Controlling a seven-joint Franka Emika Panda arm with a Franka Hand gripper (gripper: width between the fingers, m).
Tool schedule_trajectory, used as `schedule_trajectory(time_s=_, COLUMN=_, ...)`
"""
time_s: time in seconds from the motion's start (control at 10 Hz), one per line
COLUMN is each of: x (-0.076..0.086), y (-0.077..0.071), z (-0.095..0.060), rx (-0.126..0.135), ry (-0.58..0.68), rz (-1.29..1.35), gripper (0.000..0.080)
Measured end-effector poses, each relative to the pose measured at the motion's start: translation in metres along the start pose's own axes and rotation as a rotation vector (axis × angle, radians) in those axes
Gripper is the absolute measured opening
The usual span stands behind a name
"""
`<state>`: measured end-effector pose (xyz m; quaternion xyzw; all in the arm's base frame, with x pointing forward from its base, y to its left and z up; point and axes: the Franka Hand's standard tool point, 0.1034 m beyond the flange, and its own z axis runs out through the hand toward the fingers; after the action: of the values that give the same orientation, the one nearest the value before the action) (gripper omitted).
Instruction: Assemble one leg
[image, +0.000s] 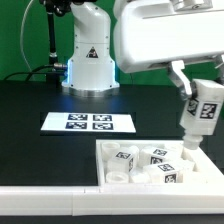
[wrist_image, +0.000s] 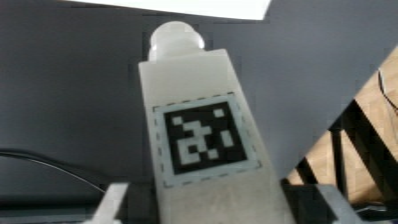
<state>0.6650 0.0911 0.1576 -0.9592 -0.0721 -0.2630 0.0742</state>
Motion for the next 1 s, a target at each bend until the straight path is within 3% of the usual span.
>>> schedule_trajectory(time_s=0.1, x=-0.003, y=-0.003, z=0.0, rx=0.001, ry=0.009, rz=-0.002, gripper=0.0311)
schedule_trajectory(time_s=0.3, x=-0.024, y=-0.012, z=0.011, rx=0.008, ry=0.009, rz=-0.007, gripper=0.0311)
schedule_trajectory(time_s=0.5, x=-0.038, y=-0.009, z=0.026, rx=0.01, ry=-0.001, rz=-0.022, gripper=0.0311)
schedule_trajectory(time_s=1.0, x=-0.05, y=-0.028, z=0.04, rx=0.032, ry=-0.024, rz=-0.034, gripper=0.031)
